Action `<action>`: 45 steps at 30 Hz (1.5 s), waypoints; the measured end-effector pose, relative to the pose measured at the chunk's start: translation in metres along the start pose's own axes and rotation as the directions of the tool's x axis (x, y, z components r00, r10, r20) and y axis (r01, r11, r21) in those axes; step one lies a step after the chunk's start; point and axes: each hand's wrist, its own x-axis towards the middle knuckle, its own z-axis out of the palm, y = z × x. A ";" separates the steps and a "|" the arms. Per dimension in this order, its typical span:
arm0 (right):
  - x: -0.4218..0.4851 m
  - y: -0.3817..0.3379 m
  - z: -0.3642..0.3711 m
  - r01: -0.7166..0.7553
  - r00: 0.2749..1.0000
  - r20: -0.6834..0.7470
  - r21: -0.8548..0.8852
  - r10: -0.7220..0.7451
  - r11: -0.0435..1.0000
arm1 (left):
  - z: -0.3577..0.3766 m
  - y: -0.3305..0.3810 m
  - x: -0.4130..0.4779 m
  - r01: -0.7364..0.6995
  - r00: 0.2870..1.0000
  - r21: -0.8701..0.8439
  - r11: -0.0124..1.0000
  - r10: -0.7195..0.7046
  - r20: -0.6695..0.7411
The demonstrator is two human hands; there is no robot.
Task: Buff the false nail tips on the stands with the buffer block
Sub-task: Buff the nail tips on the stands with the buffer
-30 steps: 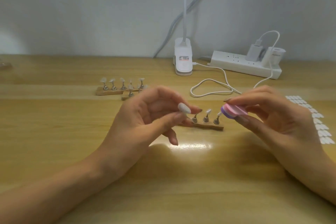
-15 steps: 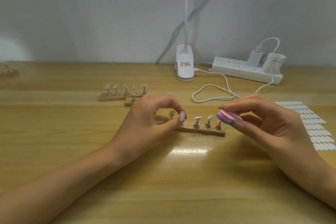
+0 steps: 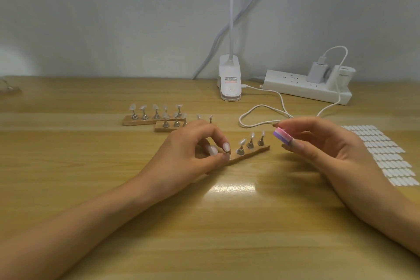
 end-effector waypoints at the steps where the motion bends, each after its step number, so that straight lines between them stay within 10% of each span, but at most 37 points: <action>1: 0.000 0.001 0.000 -0.019 1.000 0.004 -0.004 0.019 1.000 | 0.000 0.000 0.000 0.004 1.000 0.009 1.000 -0.004 0.003; 26: -0.010 -0.003 0.006 -0.044 0.995 0.088 -0.072 0.050 0.996 | -0.002 0.013 -0.010 0.020 0.996 0.061 0.998 -0.025 0.082; 39: -0.009 0.001 0.005 0.107 0.994 0.051 -0.165 -0.100 0.980 | 0.005 0.018 -0.019 -0.318 0.922 0.383 0.867 0.377 -0.087; 42: -0.009 -0.002 0.000 0.253 0.967 0.028 -0.193 -0.252 0.948 | 0.002 0.025 -0.030 -0.430 0.870 0.229 0.873 0.468 -0.152; 45: -0.014 -0.005 -0.001 0.370 0.929 0.047 -0.189 -0.368 0.910 | 0.004 0.036 -0.045 -0.226 0.973 -0.235 0.945 0.211 -0.088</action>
